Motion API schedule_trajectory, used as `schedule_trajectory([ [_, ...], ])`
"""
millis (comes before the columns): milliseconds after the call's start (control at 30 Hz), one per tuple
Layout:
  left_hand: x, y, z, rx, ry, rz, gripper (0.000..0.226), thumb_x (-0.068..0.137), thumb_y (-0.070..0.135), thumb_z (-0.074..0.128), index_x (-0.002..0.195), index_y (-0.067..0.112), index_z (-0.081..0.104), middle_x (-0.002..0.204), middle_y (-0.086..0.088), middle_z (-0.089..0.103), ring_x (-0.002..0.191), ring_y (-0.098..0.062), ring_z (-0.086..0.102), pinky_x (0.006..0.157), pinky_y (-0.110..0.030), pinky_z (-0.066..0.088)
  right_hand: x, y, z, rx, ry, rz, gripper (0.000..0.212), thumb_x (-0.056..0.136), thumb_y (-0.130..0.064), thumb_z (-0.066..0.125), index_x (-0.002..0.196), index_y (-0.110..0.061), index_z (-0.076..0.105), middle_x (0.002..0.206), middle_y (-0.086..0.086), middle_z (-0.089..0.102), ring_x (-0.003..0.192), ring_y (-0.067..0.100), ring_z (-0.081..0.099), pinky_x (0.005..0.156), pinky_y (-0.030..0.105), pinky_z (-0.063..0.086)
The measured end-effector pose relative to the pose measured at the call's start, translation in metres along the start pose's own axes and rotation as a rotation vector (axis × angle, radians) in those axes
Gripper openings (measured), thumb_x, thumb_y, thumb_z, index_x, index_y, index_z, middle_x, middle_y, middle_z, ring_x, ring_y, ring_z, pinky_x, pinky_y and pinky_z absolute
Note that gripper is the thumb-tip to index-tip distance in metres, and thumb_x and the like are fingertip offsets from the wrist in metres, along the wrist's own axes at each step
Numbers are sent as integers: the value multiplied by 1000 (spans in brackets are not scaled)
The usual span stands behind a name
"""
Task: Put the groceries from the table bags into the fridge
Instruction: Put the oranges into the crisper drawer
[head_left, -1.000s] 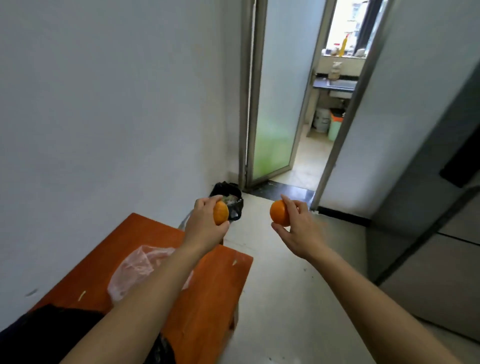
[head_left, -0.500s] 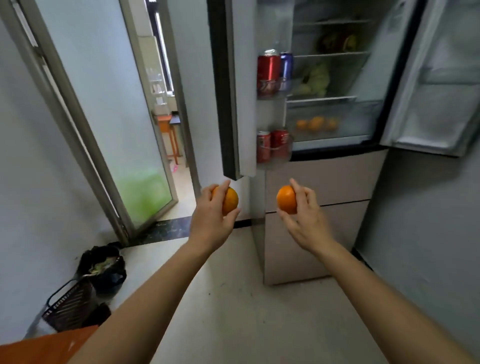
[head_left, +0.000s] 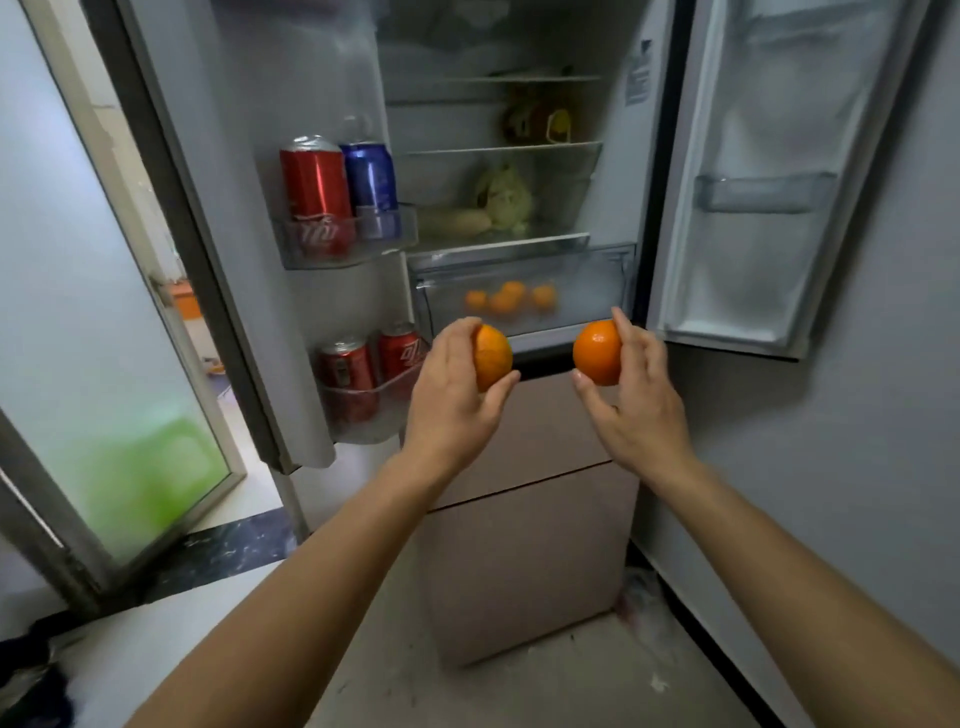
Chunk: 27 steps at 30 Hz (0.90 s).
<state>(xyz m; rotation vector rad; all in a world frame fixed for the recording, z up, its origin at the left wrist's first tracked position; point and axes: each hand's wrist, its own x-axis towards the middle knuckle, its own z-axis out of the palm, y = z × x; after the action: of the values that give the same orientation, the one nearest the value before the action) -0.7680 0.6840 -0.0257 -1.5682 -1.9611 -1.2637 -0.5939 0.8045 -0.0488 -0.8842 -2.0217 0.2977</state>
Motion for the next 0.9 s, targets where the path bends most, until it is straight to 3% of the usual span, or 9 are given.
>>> schedule_trajectory([
  [167,99,-26,59,-43,13,24,65,86,37,72,138,15,41,137,-6,47,124,-23,49,103,-40,44,100,33,32,-9,-2,23,79,95,-47,59,157,-30,14,150,5,26,126,26,48,90,32,40],
  [367,214,-44,100,-84,76,12,65,85,35,74,139,16,43,136,-6,45,122,-18,48,98,-25,38,214,63,57,39,46,5,78,94,-47,61,156,-29,18,147,6,30,124,26,50,93,40,45],
  [567,301,-67,129,-50,51,-135,64,82,34,75,136,21,43,130,-6,47,117,-22,51,92,-26,37,316,81,86,78,7,-59,74,90,-49,65,152,-33,26,145,3,36,122,25,51,91,33,38],
  [733,350,-99,143,55,-62,-431,71,74,36,81,133,14,47,126,-8,57,113,-25,56,91,-31,45,398,98,114,108,-207,-101,76,80,-54,73,144,-35,37,138,10,48,118,32,54,101,44,46],
  [900,368,-129,157,237,-267,-686,40,75,28,78,106,11,60,95,-7,62,87,-24,61,81,-39,57,464,111,145,-13,-604,-155,81,69,-51,84,139,-30,49,137,6,55,120,27,54,95,37,48],
])
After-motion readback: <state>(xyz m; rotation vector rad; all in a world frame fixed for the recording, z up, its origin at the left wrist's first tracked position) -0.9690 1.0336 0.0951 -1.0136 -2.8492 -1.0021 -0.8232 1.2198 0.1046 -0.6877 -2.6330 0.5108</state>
